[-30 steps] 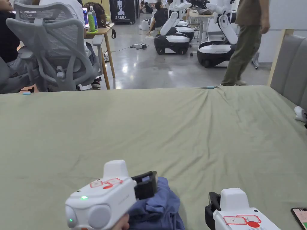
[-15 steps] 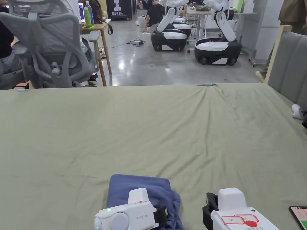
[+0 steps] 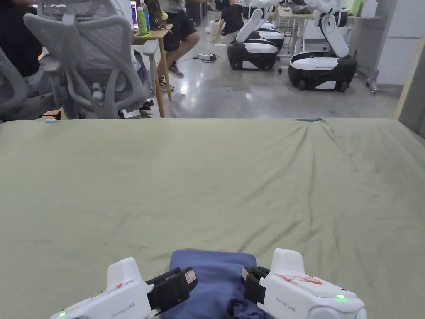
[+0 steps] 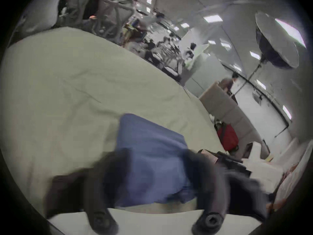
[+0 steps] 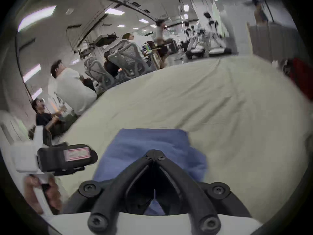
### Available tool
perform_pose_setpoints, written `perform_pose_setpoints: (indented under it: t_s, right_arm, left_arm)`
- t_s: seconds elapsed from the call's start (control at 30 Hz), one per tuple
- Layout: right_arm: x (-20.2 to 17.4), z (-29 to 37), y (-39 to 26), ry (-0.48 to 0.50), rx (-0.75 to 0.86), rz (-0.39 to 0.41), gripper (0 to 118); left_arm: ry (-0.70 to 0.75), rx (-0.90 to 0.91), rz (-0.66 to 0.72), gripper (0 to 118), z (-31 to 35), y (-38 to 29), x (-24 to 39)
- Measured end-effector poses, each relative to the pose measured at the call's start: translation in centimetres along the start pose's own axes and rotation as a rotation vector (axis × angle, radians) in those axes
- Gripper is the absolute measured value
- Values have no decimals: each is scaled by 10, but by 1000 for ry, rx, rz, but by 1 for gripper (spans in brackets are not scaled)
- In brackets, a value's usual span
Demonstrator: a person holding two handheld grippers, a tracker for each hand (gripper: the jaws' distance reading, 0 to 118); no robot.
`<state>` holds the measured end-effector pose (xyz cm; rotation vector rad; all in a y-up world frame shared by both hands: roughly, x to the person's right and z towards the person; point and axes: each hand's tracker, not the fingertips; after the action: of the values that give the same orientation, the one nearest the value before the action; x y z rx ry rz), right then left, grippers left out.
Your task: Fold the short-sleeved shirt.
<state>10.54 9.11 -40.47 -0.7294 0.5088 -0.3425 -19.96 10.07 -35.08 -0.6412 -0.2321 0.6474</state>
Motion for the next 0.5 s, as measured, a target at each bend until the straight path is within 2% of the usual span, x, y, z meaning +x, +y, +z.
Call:
perform_pose_setpoints:
  t_s: [0.03, 0.1, 0.2, 0.27, 0.3, 0.33, 0.37, 0.4, 0.43, 0.47, 0.5]
  right_arm:
    - [4, -9, -1, 13, -35, -30, 0]
    - [14, -20, -6, -27, -78, -28, 0]
    - [29, -26, -20, -181, -99, -29, 0]
    - [35, -22, -22, -144, -60, -71, 0]
    - [32, -21, -21, -149, -61, -64, 0]
    - [26, -21, -20, -166, -59, -30, 0]
    - [18, -22, -19, -193, -62, 43, 0]
    - [12, -22, -19, -216, -64, 99, 0]
    - [4, -24, -20, -247, -66, 159, 0]
    - [-2, -24, -20, -274, -67, 203, 0]
    - [-9, -22, -20, -297, -61, 240, 0]
  left_arm:
    - [-9, -10, 55, 118, -2, 2, -12]
    - [-54, -2, 117, 116, -4, 3, -29]
    - [-122, -109, 240, 117, -26, 0, -51]
    - [-228, -196, 341, 115, -48, -8, -60]
    - [-278, -228, 379, 113, -59, -11, -61]
    - [-323, -247, 412, 103, -71, -17, -60]
    - [-357, -250, 421, 87, -80, -21, -56]
    - [-360, -255, 406, 68, -86, -22, -51]
    - [-314, -256, 378, 42, -93, -22, -41]
    - [-185, -249, 293, 42, -97, -23, -36]
    - [-151, -246, 236, 41, -96, -20, -33]
